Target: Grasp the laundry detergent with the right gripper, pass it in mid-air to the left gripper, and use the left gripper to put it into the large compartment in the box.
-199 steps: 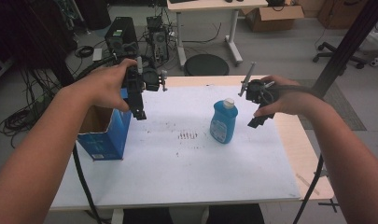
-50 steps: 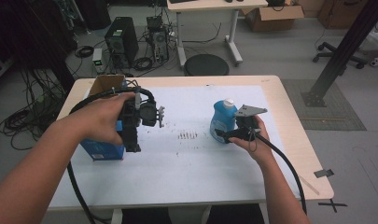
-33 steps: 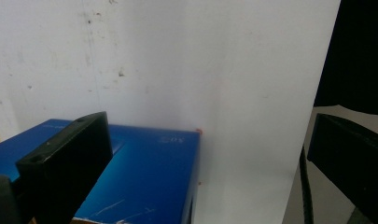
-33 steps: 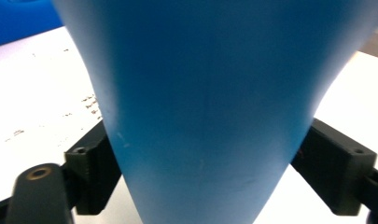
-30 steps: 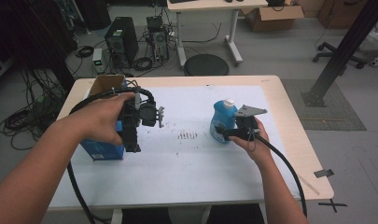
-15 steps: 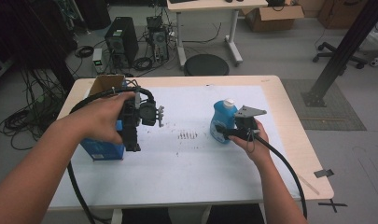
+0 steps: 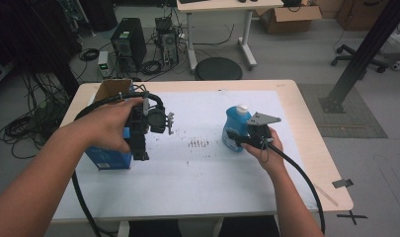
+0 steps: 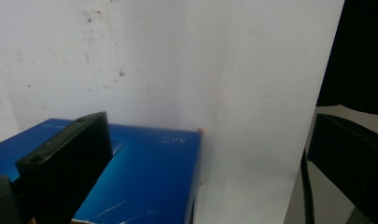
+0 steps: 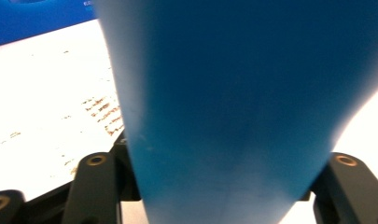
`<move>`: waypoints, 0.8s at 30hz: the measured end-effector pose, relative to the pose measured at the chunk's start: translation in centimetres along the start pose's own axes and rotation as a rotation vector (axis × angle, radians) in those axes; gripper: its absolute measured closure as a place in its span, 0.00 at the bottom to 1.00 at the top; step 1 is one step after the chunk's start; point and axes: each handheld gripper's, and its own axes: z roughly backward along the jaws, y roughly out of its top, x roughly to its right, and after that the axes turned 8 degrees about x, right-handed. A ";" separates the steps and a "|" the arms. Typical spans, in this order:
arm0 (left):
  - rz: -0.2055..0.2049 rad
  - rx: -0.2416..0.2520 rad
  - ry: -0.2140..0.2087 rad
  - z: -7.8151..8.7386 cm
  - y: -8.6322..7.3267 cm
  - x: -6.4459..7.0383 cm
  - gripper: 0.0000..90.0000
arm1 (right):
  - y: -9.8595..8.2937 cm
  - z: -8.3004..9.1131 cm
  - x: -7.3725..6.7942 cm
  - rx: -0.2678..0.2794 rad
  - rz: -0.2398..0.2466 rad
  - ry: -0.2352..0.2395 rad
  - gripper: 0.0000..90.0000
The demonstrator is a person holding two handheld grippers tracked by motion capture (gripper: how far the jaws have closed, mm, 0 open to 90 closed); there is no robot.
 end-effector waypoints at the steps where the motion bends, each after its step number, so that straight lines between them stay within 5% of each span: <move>1: 0.000 0.000 0.000 0.0 0.0 0.0 0.00 | 0.0 0.0 -0.1 0.003 0.005 -0.003 0.47; 17: -0.004 -0.001 0.003 0.2 0.4 0.1 0.00 | 0.0 0.0 -0.2 0.030 0.001 -0.010 0.50; 24: 0.001 0.005 0.015 0.6 0.4 0.0 0.00 | 1.4 1.2 0.0 0.071 0.004 0.024 0.50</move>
